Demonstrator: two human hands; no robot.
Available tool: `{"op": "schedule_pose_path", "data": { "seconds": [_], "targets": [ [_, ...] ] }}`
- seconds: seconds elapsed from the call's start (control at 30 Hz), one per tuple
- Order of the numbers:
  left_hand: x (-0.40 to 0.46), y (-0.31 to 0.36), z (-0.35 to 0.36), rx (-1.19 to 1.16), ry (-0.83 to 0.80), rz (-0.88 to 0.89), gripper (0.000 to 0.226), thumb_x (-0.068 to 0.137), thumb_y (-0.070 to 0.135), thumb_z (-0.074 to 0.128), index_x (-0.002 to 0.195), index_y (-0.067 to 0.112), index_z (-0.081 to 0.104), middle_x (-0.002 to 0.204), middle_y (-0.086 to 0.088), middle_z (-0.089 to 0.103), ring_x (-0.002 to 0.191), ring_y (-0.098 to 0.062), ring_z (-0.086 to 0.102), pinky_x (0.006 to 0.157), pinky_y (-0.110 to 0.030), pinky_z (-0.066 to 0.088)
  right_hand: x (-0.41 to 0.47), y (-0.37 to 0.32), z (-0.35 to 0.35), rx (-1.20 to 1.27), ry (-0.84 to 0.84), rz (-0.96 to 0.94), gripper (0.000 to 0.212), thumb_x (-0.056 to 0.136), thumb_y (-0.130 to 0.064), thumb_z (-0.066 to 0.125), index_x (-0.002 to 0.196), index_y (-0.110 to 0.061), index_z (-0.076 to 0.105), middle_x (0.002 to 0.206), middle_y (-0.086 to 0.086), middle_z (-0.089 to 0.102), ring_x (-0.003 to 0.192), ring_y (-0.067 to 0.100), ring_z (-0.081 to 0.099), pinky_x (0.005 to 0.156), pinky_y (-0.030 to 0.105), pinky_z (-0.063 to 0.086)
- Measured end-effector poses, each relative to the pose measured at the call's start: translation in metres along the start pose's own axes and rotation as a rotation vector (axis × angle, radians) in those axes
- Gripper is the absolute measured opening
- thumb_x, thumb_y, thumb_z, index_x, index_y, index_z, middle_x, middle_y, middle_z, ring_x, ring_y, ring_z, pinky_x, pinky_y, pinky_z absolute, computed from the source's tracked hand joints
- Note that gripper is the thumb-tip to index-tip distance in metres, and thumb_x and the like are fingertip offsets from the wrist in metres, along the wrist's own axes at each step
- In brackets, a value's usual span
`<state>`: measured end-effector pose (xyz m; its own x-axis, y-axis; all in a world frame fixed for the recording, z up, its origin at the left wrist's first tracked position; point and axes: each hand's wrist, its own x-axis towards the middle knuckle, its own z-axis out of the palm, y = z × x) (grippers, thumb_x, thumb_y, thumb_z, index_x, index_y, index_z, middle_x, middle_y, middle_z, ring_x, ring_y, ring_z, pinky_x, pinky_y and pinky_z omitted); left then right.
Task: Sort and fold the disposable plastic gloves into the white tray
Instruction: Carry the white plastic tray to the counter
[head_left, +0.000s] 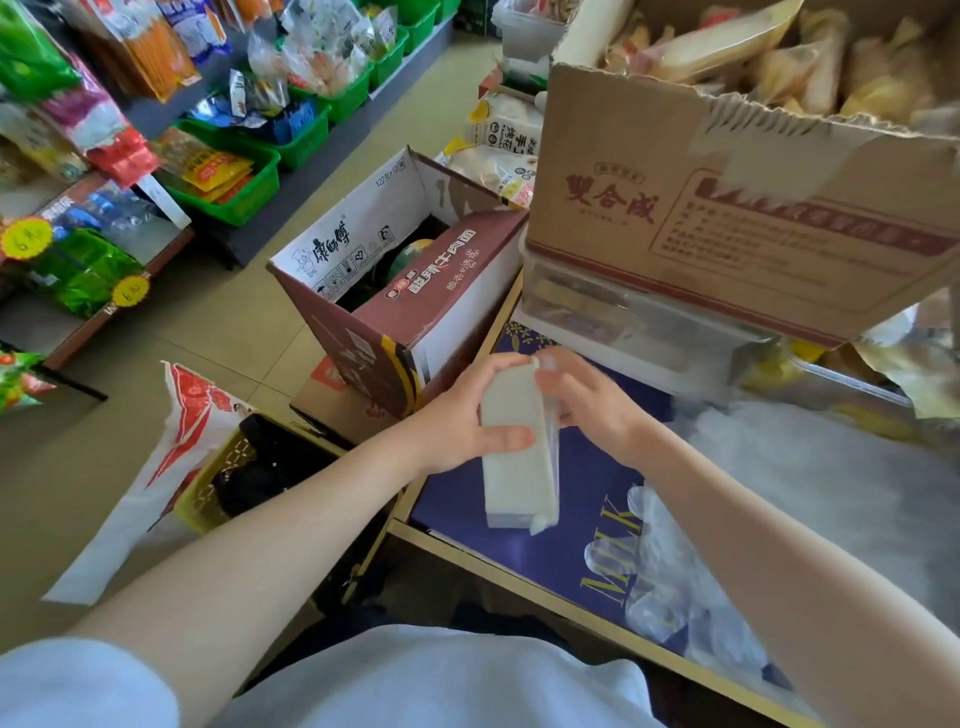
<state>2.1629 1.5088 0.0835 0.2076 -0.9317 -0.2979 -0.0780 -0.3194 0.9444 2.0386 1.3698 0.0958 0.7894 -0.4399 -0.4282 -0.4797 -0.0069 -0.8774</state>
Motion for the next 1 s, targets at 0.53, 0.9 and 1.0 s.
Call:
{"op": "schedule_pose_path", "data": {
  "seconds": [0.53, 0.9, 1.0],
  "targets": [
    [-0.009, 0.022, 0.002, 0.3, 0.236, -0.273, 0.076, 0.07, 0.066, 0.063, 0.124, 0.02, 0.036, 0.119, 0.004, 0.034, 0.105, -0.014, 0.048, 0.083, -0.032, 0.047, -0.022, -0.002, 0.034, -0.253, 0.173, 0.021, 0.041, 0.095, -0.045, 0.041, 0.129, -0.022, 0.046, 0.101, -0.008, 0.056, 0.076, 0.005, 0.053, 0.062, 0.019, 0.042],
    [-0.039, -0.032, -0.036, -0.012, 0.43, -0.29, 0.025, 0.093, 0.016, 0.047, 0.102, 0.039, 0.054, 0.104, 0.008, 0.059, 0.098, -0.016, 0.056, 0.073, -0.03, 0.045, -0.026, 0.028, -0.058, -0.159, 0.474, -0.066, 0.014, 0.089, -0.007, 0.055, 0.081, -0.017, 0.061, 0.079, -0.001, 0.071, 0.058, 0.0, 0.064, 0.061, 0.027, 0.046],
    [-0.029, -0.046, -0.04, 0.142, 0.494, -0.355, 0.027, 0.095, 0.015, 0.044, 0.113, 0.031, 0.055, 0.108, 0.003, 0.06, 0.104, -0.022, 0.055, 0.082, -0.036, 0.046, -0.018, 0.025, -0.073, -0.339, 0.678, -0.112, 0.015, 0.09, -0.006, 0.047, 0.088, -0.016, 0.058, 0.075, -0.002, 0.064, 0.063, 0.007, 0.057, 0.058, 0.024, 0.037]
  ]
}}
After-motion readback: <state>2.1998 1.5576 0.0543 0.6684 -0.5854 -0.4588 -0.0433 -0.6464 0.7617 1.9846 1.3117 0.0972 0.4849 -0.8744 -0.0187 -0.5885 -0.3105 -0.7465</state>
